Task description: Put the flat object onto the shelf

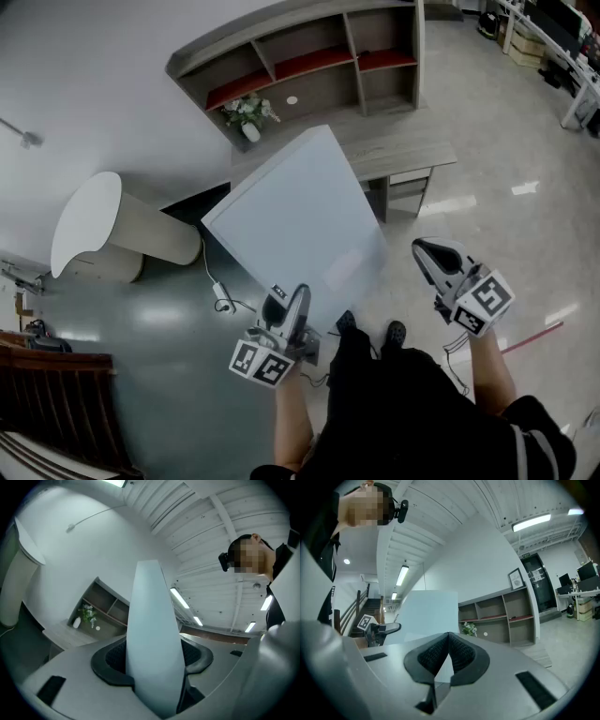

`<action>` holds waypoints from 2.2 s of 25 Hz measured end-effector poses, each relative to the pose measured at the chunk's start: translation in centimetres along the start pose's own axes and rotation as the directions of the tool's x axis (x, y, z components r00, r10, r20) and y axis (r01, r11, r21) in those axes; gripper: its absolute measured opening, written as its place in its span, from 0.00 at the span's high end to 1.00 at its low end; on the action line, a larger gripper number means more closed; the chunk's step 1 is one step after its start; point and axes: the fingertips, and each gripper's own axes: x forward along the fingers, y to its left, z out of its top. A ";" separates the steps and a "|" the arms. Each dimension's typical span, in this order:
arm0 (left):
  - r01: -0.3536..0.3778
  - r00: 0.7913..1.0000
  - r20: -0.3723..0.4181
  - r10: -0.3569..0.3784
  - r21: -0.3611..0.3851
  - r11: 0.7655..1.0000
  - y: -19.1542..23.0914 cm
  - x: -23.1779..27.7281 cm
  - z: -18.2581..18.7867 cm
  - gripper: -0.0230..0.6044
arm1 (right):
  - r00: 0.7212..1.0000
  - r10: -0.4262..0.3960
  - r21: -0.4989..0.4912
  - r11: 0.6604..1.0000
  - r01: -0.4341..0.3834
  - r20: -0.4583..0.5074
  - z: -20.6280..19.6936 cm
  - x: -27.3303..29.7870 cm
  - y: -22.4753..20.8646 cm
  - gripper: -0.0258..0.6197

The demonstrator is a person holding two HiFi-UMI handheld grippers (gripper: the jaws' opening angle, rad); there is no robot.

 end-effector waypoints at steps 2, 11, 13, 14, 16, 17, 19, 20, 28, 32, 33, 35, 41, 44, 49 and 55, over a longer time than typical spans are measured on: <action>0.000 1.000 0.002 0.000 -0.003 1.000 0.0 0.1 0.1 0.52 | 1.000 0.001 -0.009 1.000 -0.001 -0.007 0.0 0.0 0.1 0.94; 0.002 1.000 0.005 -0.002 -0.019 1.000 -1.1 0.5 -1.1 0.52 | 1.000 0.009 -0.021 1.000 -0.009 -0.012 -0.1 -1.4 -0.2 0.94; 0.004 1.000 0.002 -0.004 -0.018 1.000 -1.4 0.6 -1.2 0.52 | 1.000 0.015 -0.021 1.000 -0.015 -0.011 0.0 -1.6 -0.3 0.94; 0.004 1.000 0.001 -0.004 -0.017 1.000 -1.6 0.6 -1.3 0.52 | 1.000 0.020 -0.021 1.000 -0.021 -0.012 0.0 -1.6 -0.3 0.94; 0.005 1.000 0.000 -0.005 -0.015 1.000 -1.7 0.7 -1.3 0.52 | 0.999 0.041 -0.019 0.999 -0.042 -0.016 -0.1 -1.6 0.0 0.94; 0.004 1.000 0.000 -0.004 -0.014 1.000 -1.8 0.8 -1.3 0.52 | 0.998 0.053 -0.015 0.998 -0.054 -0.016 -0.1 -1.6 0.1 0.94; 0.000 1.000 -0.003 0.000 -0.008 1.000 -2.0 0.8 -1.3 0.52 | 0.997 0.073 0.001 0.997 -0.073 -0.006 0.0 -1.6 0.5 0.94; -0.003 1.000 -0.004 0.003 -0.005 1.000 -2.1 0.7 -1.3 0.52 | 0.997 0.080 0.010 0.997 -0.080 0.000 -0.1 -1.6 0.6 0.94; -0.018 1.000 -0.007 0.018 -0.018 1.000 -0.7 0.4 -1.6 0.52 | 0.997 0.079 0.052 0.996 -0.078 -0.007 -1.2 0.0 0.3 0.94; 0.000 1.000 -0.004 0.000 -0.024 1.000 0.7 1.4 -1.3 0.53 | 0.999 0.054 0.068 0.996 -0.053 -0.007 -1.1 1.2 -0.6 0.94; 0.006 1.000 -0.003 -0.006 -0.027 1.000 1.1 1.7 -1.3 0.53 | 0.999 0.046 0.070 0.997 -0.045 -0.008 -1.1 1.6 -0.9 0.94; 0.018 1.000 -0.004 -0.018 -0.031 0.999 2.2 2.6 -1.0 0.53 | 0.999 0.030 0.068 0.997 -0.029 -0.016 -1.1 2.6 -1.5 0.94; 0.063 0.998 -0.011 -0.063 -0.041 0.997 6.0 5.9 0.8 0.54 | 1.000 -0.014 0.053 0.998 0.016 -0.022 0.0 6.9 -3.5 0.94; 0.085 0.996 -0.014 -0.086 -0.045 0.995 8.2 7.7 2.0 0.54 | 0.999 -0.035 0.040 0.999 0.035 -0.011 1.0 9.5 -4.3 0.94; 0.123 0.992 -0.019 -0.124 -0.037 0.992 11.7 10.4 4.5 0.54 | 0.998 -0.065 0.030 0.997 0.065 0.005 2.1 14.0 -5.2 0.94; 0.139 0.990 -0.017 -0.140 -0.046 0.989 16.5 12.3 6.6 0.54 | 0.996 -0.087 0.017 0.996 0.087 0.007 2.2 18.7 -5.4 0.94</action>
